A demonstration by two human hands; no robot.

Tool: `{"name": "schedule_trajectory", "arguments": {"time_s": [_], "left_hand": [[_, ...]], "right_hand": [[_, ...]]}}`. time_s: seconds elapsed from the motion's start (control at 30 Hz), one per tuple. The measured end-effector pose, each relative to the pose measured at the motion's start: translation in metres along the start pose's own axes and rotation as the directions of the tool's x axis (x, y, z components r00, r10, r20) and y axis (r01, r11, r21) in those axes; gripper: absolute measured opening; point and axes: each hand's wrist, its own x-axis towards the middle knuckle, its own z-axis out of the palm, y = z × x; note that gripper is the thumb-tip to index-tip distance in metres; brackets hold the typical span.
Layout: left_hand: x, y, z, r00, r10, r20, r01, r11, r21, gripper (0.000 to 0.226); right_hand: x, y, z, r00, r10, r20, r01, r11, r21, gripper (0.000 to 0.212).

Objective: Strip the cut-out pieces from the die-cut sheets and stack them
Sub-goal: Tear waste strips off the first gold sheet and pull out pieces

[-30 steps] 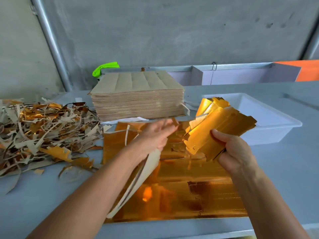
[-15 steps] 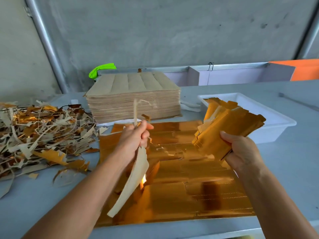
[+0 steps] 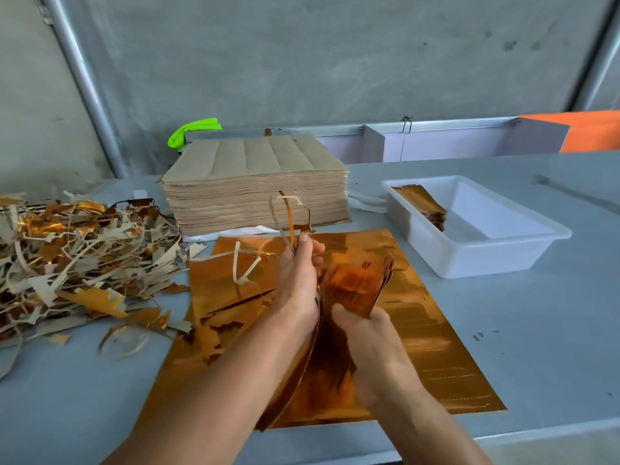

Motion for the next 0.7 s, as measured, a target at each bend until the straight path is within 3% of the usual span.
{"name": "schedule_trajectory", "arguments": {"time_s": [0.1, 0.23, 0.4, 0.53, 0.63, 0.7], "left_hand": [[-0.007, -0.006, 0.002, 0.999, 0.023, 0.048, -0.019, 0.996, -0.085, 0.035], [-0.01, -0.007, 0.001, 0.988, 0.036, 0.148, -0.006, 0.981, -0.194, 0.035], [0.001, 0.001, -0.013, 0.953, -0.091, 0.29, 0.217, 0.874, -0.436, 0.036], [0.006, 0.007, -0.022, 0.933, -0.144, 0.331, 0.31, 0.788, -0.531, 0.032], [0.014, 0.016, -0.039, 0.95, -0.069, 0.306, 0.21, 0.863, -0.459, 0.027], [0.022, 0.022, -0.056, 0.953, 0.034, 0.302, 0.065, 0.948, -0.312, 0.025]], "right_hand": [[-0.002, 0.003, 0.002, 0.996, -0.044, 0.079, 0.039, 0.997, 0.065, 0.021], [0.002, 0.009, 0.0, 0.999, 0.023, 0.028, -0.028, 0.985, 0.17, 0.028], [0.009, 0.014, -0.006, 0.99, 0.136, 0.037, -0.14, 0.924, 0.355, 0.02], [0.009, 0.018, -0.008, 0.986, 0.162, 0.047, -0.168, 0.918, 0.36, 0.017], [0.01, 0.018, -0.017, 0.99, 0.137, -0.035, -0.122, 0.953, 0.279, 0.025], [0.011, 0.015, -0.025, 0.988, 0.112, -0.11, -0.082, 0.966, 0.246, 0.032]]}}
